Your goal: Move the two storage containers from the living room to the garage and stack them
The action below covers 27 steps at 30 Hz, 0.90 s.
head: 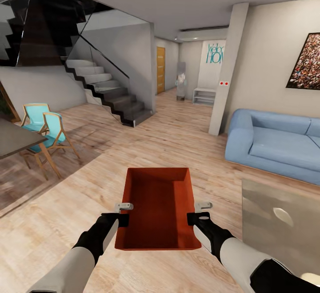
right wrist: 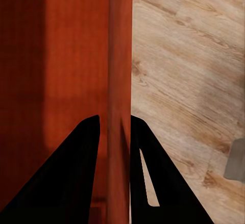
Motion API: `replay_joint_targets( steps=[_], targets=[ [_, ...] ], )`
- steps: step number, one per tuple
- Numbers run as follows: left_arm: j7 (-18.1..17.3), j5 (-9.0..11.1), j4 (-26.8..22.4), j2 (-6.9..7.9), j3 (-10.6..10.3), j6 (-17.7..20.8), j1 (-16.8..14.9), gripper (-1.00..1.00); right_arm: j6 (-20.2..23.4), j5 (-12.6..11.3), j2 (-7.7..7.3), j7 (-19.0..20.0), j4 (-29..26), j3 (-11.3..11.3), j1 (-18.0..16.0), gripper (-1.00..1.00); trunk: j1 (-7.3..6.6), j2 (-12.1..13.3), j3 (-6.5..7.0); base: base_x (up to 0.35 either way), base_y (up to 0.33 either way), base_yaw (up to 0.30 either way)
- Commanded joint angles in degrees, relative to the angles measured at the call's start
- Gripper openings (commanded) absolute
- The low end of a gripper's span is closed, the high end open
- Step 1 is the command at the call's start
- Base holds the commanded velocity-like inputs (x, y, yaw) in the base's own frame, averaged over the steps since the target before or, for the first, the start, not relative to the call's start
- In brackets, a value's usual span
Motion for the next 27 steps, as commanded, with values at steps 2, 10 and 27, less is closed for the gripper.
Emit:
replay_joint_targets(
  steps=[2,10,27],
  targets=[
    [0.9,-2.5,-1.1,-0.09,0.6,-2.8,-0.1,-1.00,0.4,-1.1,0.00,-0.4,0.1,0.9,0.0,-1.00,0.03,-0.1,-0.14,0.054,0.000,0.000],
    [1.0,-2.7,-1.1,-0.23,0.7,-2.7,-0.1,-1.00,0.4,-1.1,0.00,-0.4,0.1,0.9,0.0,-1.00,0.03,-0.1,-0.14,0.269,0.000,0.000],
    [1.0,-2.5,-1.0,-0.15,0.9,-2.9,-0.1,-1.00,0.3,-1.1,0.00,-0.4,0.0,0.8,0.0,-1.00,0.03,-0.1,-0.14,0.321,0.000,0.000]
  ],
)
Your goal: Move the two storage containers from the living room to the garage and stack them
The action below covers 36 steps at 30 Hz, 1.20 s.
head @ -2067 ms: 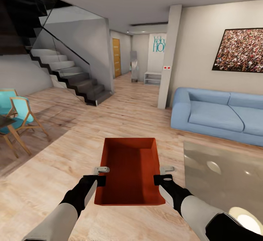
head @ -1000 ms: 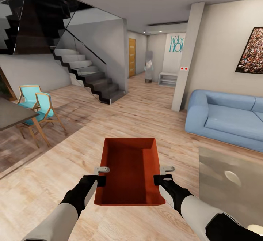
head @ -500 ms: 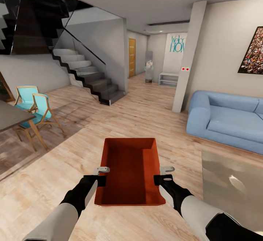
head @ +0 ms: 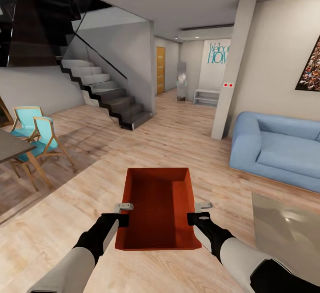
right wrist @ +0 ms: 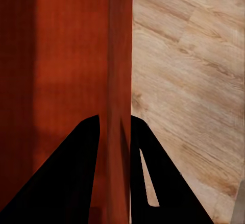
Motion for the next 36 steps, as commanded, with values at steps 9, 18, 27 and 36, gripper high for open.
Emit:
replay_joint_targets(
  steps=[9,18,27,36],
  targets=[
    [1.0,-2.3,-1.2,-0.14,0.8,-2.7,-0.1,-1.00,0.3,-1.2,0.02,-0.4,0.0,0.8,0.0,-1.00,0.07,-0.1,-0.13,0.322,0.000,0.000],
    [1.0,-2.3,-1.2,-0.13,0.8,-2.7,-0.1,-1.00,0.3,-1.2,0.02,-0.4,0.0,0.8,0.0,-1.00,0.07,-0.1,-0.13,0.322,0.000,0.000],
    [1.0,-2.3,-1.1,-0.16,0.8,-2.7,-0.1,-1.00,0.3,-1.2,0.02,-0.4,0.0,0.8,0.0,-1.00,0.07,-0.1,-0.13,0.322,0.000,0.000],
    [0.4,-2.1,-0.2,0.13,0.6,-3.3,-0.1,-1.00,0.3,-1.2,0.02,-0.5,0.0,0.8,0.0,-1.00,0.07,-0.1,-0.13,0.322,0.000,0.000]
  ],
)
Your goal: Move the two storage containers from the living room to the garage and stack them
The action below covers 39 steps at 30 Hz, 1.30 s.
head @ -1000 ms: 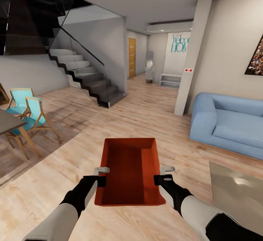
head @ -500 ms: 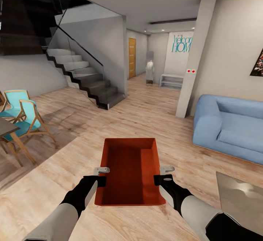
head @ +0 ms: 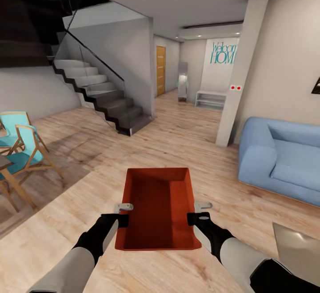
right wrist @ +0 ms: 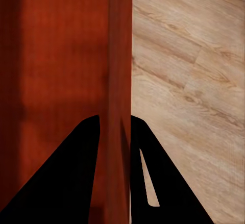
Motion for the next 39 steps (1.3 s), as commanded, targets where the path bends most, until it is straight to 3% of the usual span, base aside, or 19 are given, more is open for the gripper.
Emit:
replay_joint_targets(
  steps=[1,39],
  targets=[
    [0.6,-2.4,-0.3,0.03,0.7,-3.0,-0.1,-1.00,0.4,-1.2,-0.01,-0.4,0.0,0.7,0.0,-1.00,0.07,-0.1,-0.13,0.322,0.000,0.000],
    [0.4,-2.8,0.0,-0.30,0.9,-3.8,-0.1,-1.00,0.4,-1.2,-0.01,-0.3,0.0,0.7,0.0,-1.00,0.07,-0.1,-0.13,0.322,0.000,0.000]
  ],
)
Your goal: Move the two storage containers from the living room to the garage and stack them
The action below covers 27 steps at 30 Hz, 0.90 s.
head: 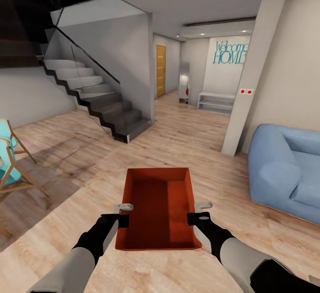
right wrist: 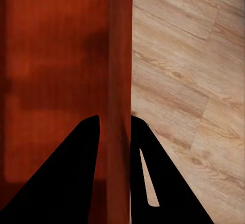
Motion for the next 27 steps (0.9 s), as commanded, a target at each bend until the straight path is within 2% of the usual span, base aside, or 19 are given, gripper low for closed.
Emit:
replay_joint_targets(
  steps=[1,27],
  targets=[
    [0.5,-2.1,-0.2,-0.05,0.4,-3.6,-0.1,-1.00,0.4,-1.5,0.02,-0.3,0.0,0.9,0.0,-1.00,0.07,-0.1,-0.13,0.322,0.000,0.000],
    [0.5,-2.1,-0.2,-0.06,0.1,-3.6,-0.1,-1.00,0.4,-1.5,-0.05,-0.4,0.0,0.9,0.0,-1.00,0.07,-0.1,-0.13,0.322,0.000,-0.005]
  ],
)
